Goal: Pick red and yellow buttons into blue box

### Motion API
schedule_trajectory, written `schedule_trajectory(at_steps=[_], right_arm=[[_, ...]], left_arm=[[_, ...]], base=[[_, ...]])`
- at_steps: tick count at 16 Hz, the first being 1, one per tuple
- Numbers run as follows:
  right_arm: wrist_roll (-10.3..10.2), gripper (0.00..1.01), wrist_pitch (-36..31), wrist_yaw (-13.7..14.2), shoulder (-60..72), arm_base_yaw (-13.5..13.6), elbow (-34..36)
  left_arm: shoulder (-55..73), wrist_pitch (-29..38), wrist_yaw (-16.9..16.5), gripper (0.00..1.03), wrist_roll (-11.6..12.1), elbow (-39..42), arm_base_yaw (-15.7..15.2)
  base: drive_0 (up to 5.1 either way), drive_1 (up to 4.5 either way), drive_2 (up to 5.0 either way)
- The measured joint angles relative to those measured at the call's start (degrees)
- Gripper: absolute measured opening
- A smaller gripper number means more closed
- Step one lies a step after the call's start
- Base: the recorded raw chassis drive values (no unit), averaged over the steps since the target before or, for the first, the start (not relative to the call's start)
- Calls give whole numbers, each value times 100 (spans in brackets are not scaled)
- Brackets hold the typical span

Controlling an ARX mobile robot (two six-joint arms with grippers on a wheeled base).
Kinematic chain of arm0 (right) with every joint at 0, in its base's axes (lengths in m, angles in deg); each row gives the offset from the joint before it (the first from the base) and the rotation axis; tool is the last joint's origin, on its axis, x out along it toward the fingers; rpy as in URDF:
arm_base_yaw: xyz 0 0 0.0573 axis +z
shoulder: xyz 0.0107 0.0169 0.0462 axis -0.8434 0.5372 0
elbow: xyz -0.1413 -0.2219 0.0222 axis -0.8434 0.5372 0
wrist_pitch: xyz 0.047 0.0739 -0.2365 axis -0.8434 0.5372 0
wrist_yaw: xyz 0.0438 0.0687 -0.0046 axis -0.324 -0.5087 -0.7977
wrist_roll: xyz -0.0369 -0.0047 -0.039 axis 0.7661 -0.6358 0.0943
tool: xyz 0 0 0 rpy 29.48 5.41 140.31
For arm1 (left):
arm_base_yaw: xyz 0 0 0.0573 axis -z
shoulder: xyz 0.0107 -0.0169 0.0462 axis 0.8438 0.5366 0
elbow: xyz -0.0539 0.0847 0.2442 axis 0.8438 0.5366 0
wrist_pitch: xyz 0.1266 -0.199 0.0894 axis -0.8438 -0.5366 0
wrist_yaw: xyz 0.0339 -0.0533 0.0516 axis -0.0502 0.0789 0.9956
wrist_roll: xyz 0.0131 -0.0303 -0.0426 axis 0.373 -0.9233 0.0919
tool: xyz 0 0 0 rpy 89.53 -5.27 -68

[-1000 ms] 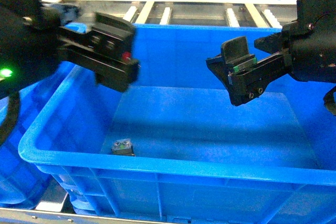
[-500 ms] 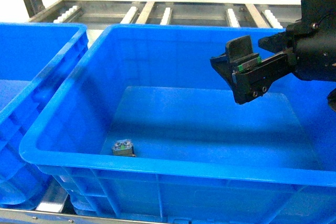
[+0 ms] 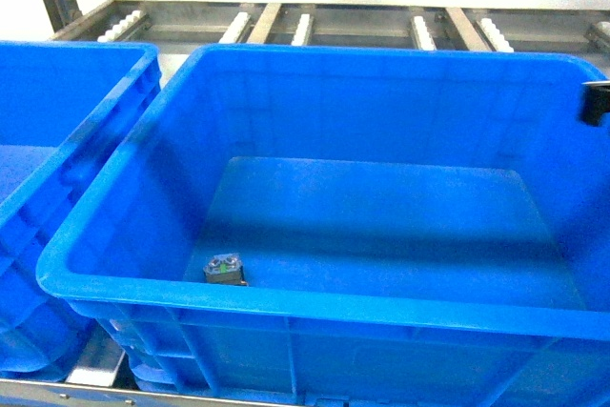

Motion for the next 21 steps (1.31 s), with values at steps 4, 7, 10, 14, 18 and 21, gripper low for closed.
schedule_trajectory(at_steps=[4, 7, 10, 14, 18, 21], right_arm=[[-90, 6, 35, -457, -1064, -409, 1154], [-98, 2, 48, -833, -2011, -831, 2087], [-101, 2, 638, -1161, -2948, -1113, 2378], [-101, 2, 1589, -1421, -4092, -1436, 2616], [-101, 2, 2549, -1421, -5200, -1419, 2664], [-101, 2, 3180, -1419, -5888, -1419, 2667]], left_arm=[[-1082, -931, -109, 2, -7, 66, -114], [-2177, -1943, -109, 2, -7, 68, -118], [-2680, -2430, -109, 2, -7, 70, -118], [-3206, -2957, -111, 2, -7, 70, -118], [-3606, -3362, -109, 2, -7, 70, -118], [-4568, -4468, -111, 2, -7, 68, -118]], base=[[0, 0, 0], [0, 0, 0], [0, 0, 0], [0, 0, 0], [0, 0, 0], [0, 0, 0]])
